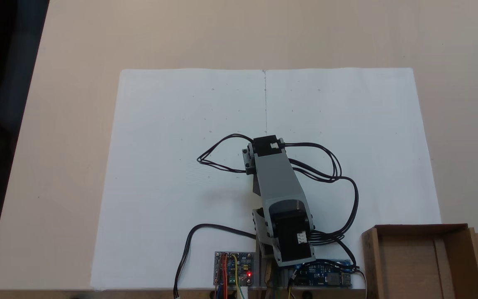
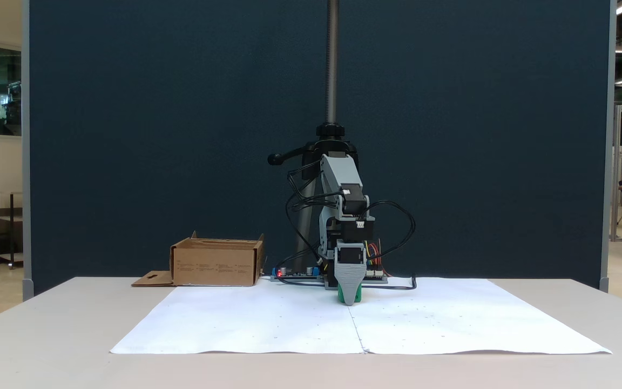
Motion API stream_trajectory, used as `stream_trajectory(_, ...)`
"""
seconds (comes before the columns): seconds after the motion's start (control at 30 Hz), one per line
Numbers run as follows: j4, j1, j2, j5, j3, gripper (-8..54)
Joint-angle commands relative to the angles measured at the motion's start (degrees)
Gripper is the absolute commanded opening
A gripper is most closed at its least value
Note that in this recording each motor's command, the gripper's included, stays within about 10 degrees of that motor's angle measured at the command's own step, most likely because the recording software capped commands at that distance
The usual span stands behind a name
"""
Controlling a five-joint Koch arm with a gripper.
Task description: Grasp a green dice and put it in the bin.
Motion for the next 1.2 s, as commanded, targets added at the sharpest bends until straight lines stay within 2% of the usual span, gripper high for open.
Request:
stream_trajectory(0.0,-2.4,-1.0,0.6,0.8,0.4,27.1)
stream_trajectory(0.17,-2.4,-1.0,0.6,0.8,0.4,25.9)
stream_trajectory(0.23,-3.2,-0.8,1.1,0.8,0.6,17.8)
stream_trajectory(0.37,-5.4,-0.6,1.6,0.7,1.6,12.9)
stream_trajectory(0.8,-21.5,12.2,4.0,0.8,-0.1,12.9)
stream_trajectory(0.93,-29.9,20.2,4.7,0.9,-5.0,12.9)
stream_trajectory(1.17,-30.2,33.7,9.2,1.3,-16.7,12.9)
